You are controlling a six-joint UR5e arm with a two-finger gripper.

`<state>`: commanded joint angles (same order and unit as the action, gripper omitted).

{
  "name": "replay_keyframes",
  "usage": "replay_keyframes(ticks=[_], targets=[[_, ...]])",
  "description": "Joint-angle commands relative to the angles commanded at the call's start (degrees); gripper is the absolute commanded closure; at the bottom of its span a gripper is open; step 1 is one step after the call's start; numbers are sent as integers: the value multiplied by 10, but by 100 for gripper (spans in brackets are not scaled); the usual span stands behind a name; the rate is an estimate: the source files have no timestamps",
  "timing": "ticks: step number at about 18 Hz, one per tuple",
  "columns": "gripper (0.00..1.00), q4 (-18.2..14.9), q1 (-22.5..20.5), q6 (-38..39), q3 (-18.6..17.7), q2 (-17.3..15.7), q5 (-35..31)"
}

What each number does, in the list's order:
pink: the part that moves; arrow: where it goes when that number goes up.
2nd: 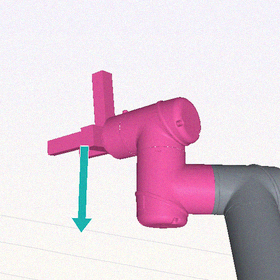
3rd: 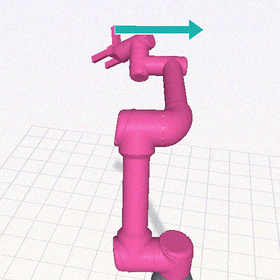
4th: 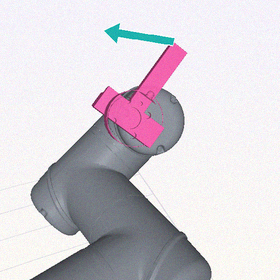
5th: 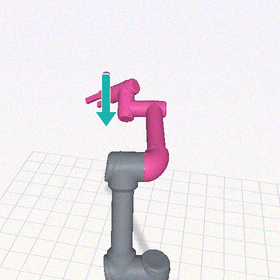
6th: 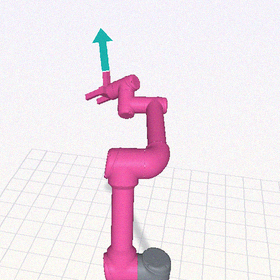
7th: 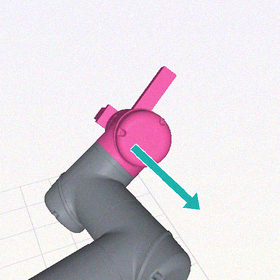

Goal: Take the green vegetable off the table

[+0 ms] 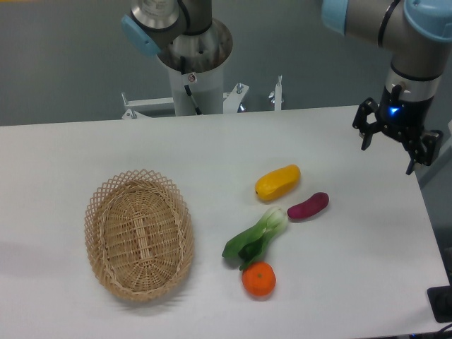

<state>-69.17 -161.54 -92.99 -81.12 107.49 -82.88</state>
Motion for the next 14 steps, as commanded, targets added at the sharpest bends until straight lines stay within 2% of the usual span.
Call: replay_keyframes(ticks=[8,11,14], targets=[[0,4,4,7,-4,1,1],[0,5,5,18,-17,1,0],[0,40,17,32,-44,0,0]])
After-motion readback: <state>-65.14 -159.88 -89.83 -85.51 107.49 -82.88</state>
